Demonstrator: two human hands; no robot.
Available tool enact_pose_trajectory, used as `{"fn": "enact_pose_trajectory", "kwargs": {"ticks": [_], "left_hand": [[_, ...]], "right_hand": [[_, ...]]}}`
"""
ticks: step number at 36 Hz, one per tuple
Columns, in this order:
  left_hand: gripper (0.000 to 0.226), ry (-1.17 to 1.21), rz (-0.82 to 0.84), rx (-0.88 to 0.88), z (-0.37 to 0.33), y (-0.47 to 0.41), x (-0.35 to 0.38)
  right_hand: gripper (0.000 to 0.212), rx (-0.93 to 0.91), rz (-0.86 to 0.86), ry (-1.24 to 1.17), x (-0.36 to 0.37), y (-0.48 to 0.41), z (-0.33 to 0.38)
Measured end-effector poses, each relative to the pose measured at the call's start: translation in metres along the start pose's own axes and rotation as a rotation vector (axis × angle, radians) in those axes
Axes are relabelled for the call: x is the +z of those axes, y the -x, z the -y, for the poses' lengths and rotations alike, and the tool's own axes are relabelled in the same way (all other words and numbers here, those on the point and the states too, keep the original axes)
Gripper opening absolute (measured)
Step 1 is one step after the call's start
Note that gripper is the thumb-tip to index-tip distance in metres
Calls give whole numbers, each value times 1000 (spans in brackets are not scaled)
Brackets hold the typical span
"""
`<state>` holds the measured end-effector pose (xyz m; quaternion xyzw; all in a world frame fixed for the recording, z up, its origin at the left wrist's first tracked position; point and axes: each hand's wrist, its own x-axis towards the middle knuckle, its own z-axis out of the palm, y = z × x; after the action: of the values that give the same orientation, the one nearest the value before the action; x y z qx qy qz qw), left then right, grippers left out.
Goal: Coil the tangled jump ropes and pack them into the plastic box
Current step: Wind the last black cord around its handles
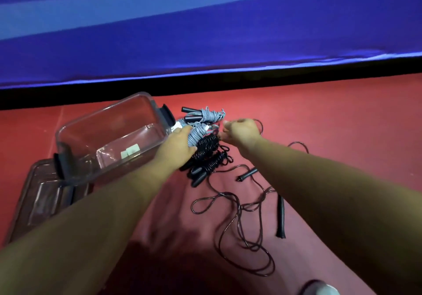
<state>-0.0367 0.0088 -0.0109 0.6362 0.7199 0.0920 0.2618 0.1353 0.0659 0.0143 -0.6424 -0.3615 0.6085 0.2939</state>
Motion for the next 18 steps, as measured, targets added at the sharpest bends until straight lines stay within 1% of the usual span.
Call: {"fn": "enact_pose_trajectory", "kwargs": {"ticks": [1,2,3,4,5,6,7,9,10,11,13,14,18], "left_hand": [[64,-32,-23,17,0,-1,6],[59,-74,-74,48,-2,0,12],[50,-121,-145,94,-5,1,18],[39,-156,-196,143,-8,4,24],[28,-175,-210,197,-12,7,29],[20,-181,-157,248,-16,10,34],[14,-186,-60,300,-20,14,40],[12,-230,171,335,-27,21,54],[13,-236,236,332,-31,23,61],[14,-216,267,321,-34,24,70],[17,-146,279,289,-39,20,89],[19,-107,287,272,-46,17,102],[42,-4,289,135,-64,2,135]], "right_hand": [[9,-14,-14,73,-3,-3,-8],[7,-56,-32,222,-7,-3,-17],[6,-114,-49,427,-14,-2,-26],[9,-152,-42,634,-21,2,-34],[11,-181,-36,801,-30,6,-45],[12,-194,-21,921,-39,9,-55],[13,-195,-8,994,-51,11,-65],[20,-146,-17,1106,-70,14,-80],[26,-93,-47,1144,-80,14,-87],[32,-37,-83,1162,-89,15,-93],[40,91,-169,1149,-102,17,-106],[41,169,-197,1122,-110,19,-115],[37,315,-185,948,-116,22,-147]]}}
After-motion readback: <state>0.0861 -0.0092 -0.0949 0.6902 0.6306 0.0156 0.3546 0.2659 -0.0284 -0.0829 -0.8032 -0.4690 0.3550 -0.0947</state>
